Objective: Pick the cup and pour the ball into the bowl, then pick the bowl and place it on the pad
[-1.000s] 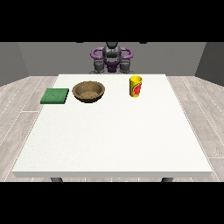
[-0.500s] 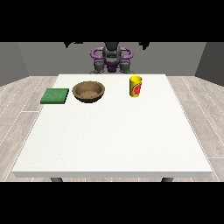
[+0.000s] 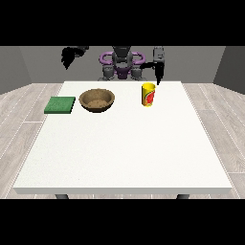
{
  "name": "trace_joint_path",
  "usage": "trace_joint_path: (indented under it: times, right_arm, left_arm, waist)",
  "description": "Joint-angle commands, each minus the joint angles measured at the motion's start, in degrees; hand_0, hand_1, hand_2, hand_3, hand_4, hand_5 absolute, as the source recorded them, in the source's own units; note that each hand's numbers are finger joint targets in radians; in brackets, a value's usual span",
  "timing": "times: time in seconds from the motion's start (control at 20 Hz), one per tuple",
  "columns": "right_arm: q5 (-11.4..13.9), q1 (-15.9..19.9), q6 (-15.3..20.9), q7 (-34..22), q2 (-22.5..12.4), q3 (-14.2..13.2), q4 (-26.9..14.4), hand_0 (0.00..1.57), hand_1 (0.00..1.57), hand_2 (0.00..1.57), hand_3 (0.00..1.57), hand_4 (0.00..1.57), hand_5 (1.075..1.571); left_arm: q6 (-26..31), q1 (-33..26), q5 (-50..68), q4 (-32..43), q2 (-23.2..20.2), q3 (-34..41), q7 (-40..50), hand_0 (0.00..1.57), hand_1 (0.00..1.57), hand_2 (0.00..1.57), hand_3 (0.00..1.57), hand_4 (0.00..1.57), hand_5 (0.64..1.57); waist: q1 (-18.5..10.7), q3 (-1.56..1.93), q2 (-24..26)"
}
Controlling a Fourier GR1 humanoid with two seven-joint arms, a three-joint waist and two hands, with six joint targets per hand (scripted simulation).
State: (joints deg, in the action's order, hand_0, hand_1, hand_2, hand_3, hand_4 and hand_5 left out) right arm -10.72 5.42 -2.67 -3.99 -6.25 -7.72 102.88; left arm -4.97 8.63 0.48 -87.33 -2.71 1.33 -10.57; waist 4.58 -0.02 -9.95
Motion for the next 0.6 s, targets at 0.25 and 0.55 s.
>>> trace_joint_path:
  times: [0.25, 0.55]
  right_arm:
    - [-2.76, 0.55, -5.65, 6.68, -3.5, -5.09, -10.1, 0.0, 0.0, 0.0, 0.0, 0.67, 1.56]
    - [-4.79, 1.42, -8.03, 7.13, -4.91, -5.87, -8.25, 0.0, 0.0, 0.0, 0.0, 0.67, 1.562]
  left_arm:
    - [3.04, 5.11, -0.23, 20.37, -1.05, 3.05, -11.46, 0.0, 0.0, 0.0, 0.0, 0.0, 1.441]
    - [4.96, 12.47, 2.45, 32.93, -4.87, 9.58, -20.33, 0.0, 0.0, 0.0, 0.0, 0.2, 1.429]
  waist:
    - [-0.09, 0.02, 1.11]
    - [3.77, -0.01, -2.92]
